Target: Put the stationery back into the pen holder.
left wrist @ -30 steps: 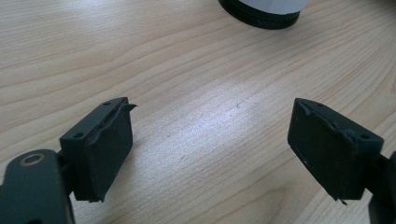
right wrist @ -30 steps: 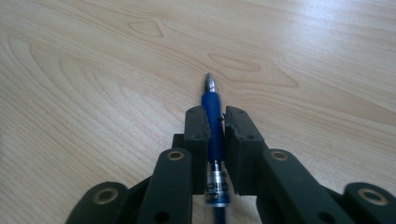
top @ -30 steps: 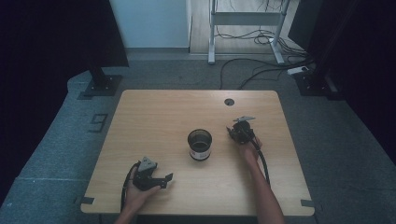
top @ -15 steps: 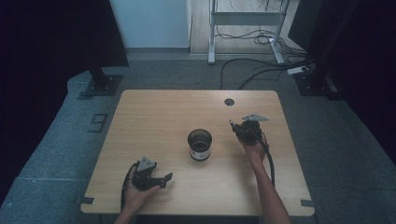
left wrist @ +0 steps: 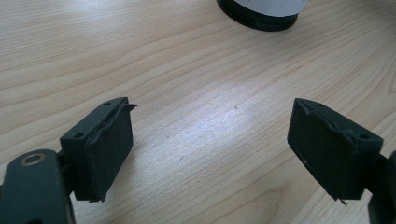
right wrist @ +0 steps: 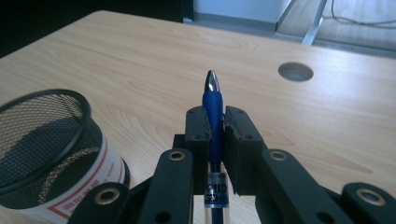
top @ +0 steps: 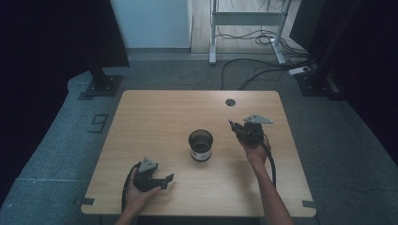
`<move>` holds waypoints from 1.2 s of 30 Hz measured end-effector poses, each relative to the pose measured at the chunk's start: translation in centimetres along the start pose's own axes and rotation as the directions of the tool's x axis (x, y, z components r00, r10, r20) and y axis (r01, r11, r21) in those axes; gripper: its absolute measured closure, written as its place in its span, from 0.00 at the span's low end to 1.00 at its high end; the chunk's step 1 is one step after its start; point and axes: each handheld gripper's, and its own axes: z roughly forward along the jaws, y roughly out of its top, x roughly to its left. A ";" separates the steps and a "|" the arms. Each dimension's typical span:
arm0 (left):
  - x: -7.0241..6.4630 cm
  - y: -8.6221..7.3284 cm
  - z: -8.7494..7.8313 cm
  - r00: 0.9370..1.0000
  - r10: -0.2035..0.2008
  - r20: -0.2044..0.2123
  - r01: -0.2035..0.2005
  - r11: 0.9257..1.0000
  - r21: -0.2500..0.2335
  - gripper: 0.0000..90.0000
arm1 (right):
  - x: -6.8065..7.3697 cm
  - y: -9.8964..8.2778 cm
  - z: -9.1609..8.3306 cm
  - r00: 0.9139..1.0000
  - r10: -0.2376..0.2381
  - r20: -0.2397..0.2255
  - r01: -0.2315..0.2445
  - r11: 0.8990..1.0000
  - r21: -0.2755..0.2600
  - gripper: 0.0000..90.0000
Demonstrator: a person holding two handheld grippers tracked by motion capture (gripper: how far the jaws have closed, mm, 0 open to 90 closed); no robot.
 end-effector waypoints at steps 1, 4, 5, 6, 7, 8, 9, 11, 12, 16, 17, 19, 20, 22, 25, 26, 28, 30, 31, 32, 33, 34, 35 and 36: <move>0.0 0.0 0.0 1.000 0.000 0.002 0.000 1.000 -0.001 0.16 | 0.1 0.1 -0.1 1.000 -0.003 0.000 0.003 1.000 -0.008 0.87; -0.1 0.0 0.0 1.000 0.001 0.004 -0.001 1.000 -0.002 0.16 | 0.3 0.5 -0.5 1.000 -0.006 -0.002 0.006 1.000 -0.025 0.87; 0.0 0.0 0.0 1.000 0.000 0.002 0.000 1.000 -0.003 0.16 | 0.4 0.6 -0.6 1.000 -0.004 -0.003 0.003 1.000 -0.030 0.87; 0.0 0.0 0.0 1.000 0.000 0.002 0.000 1.000 -0.002 0.16 | 0.5 0.7 -0.8 1.000 -0.004 -0.006 0.004 0.999 -0.041 0.87; 0.0 0.0 0.0 1.000 0.000 0.002 0.000 1.000 -0.001 0.16 | 0.5 0.8 -0.9 1.000 -0.001 -0.009 0.001 0.999 -0.045 0.87; 0.0 0.0 0.0 1.000 0.000 0.002 0.000 1.000 -0.001 0.16 | 0.6 1.0 -1.0 1.000 0.002 -0.014 -0.003 0.999 -0.052 0.87; 0.0 0.0 0.0 1.000 0.002 0.003 -0.002 1.000 0.000 0.16 | 0.8 1.2 -1.2 1.000 0.009 -0.028 -0.011 0.998 -0.069 0.87; 0.0 0.0 0.1 1.000 0.004 0.003 -0.004 1.000 0.001 0.16 | 0.9 1.3 -1.2 0.999 0.010 -0.033 -0.012 0.997 -0.075 0.87; -0.1 0.0 0.1 1.000 0.005 0.004 -0.005 1.000 0.002 0.16 | 1.0 1.4 -1.3 0.999 0.004 -0.037 -0.007 0.997 -0.082 0.87; -0.1 0.0 0.0 1.000 0.002 0.004 -0.002 1.000 0.001 0.16 | 1.4 1.8 -1.6 0.999 0.002 -0.049 -0.007 0.996 -0.093 0.87; -0.1 0.0 0.0 1.000 0.002 0.005 -0.002 1.000 0.001 0.16 | 1.6 2.0 -1.8 0.999 -0.001 -0.053 -0.005 0.995 -0.102 0.87; -0.1 0.0 0.0 1.000 0.004 0.003 -0.004 1.000 0.002 0.16 | 1.7 2.2 -1.9 0.999 0.000 -0.055 -0.006 0.994 -0.106 0.87; -0.1 0.0 0.0 1.000 0.004 0.004 -0.004 1.000 0.002 0.16 | 1.8 2.4 -1.9 0.998 -0.003 -0.056 -0.003 0.994 -0.110 0.87; -0.1 0.0 0.1 1.000 0.004 0.005 -0.004 1.000 0.004 0.16 | 2.0 2.7 -2.0 0.998 -0.010 -0.058 0.003 0.993 -0.116 0.87; -0.1 0.0 0.1 1.000 0.003 0.005 -0.003 1.000 0.006 0.16 | 2.4 3.1 -2.2 0.998 -0.013 -0.061 0.006 0.992 -0.125 0.87; -0.1 0.0 0.1 1.000 0.004 0.005 -0.004 1.000 0.007 0.16 | 2.5 3.3 -2.2 0.998 -0.016 -0.063 0.007 0.992 -0.129 0.87; -0.1 0.0 0.1 1.000 0.004 0.005 -0.004 1.000 0.008 0.16 | 2.8 3.6 -2.3 0.998 -0.021 -0.066 0.012 0.991 -0.137 0.87; -0.1 0.0 0.1 1.000 0.005 0.004 -0.005 1.000 0.010 0.16 | 3.0 3.9 -2.3 0.997 -0.024 -0.069 0.014 0.990 -0.141 0.87; -0.2 0.0 0.1 1.000 0.006 0.006 -0.006 1.000 0.010 0.16 | 3.1 4.0 -2.3 0.997 -0.024 -0.072 0.014 0.990 -0.144 0.87; -0.2 0.0 0.1 1.000 0.006 0.007 -0.006 1.000 0.009 0.16 | 3.3 4.1 -2.3 0.997 -0.025 -0.076 0.013 0.989 -0.146 0.87; -0.2 0.0 0.1 1.000 0.006 0.007 -0.006 1.000 0.010 0.16 | 3.4 4.3 -2.3 0.996 -0.025 -0.082 0.013 0.988 -0.152 0.87; -0.2 0.0 0.1 1.000 0.006 0.007 -0.007 1.000 0.011 0.16 | 3.4 4.3 -2.3 0.996 -0.025 -0.082 0.013 0.988 -0.152 0.87; -0.2 0.0 0.2 1.000 0.006 0.007 -0.006 1.000 0.012 0.16 | 3.5 4.4 -2.3 0.996 -0.025 -0.084 0.011 0.988 -0.157 0.87; -0.2 0.0 0.2 1.000 0.006 0.007 -0.006 1.000 0.013 0.16 | 3.6 4.5 -2.2 0.996 -0.024 -0.088 0.010 0.987 -0.157 0.87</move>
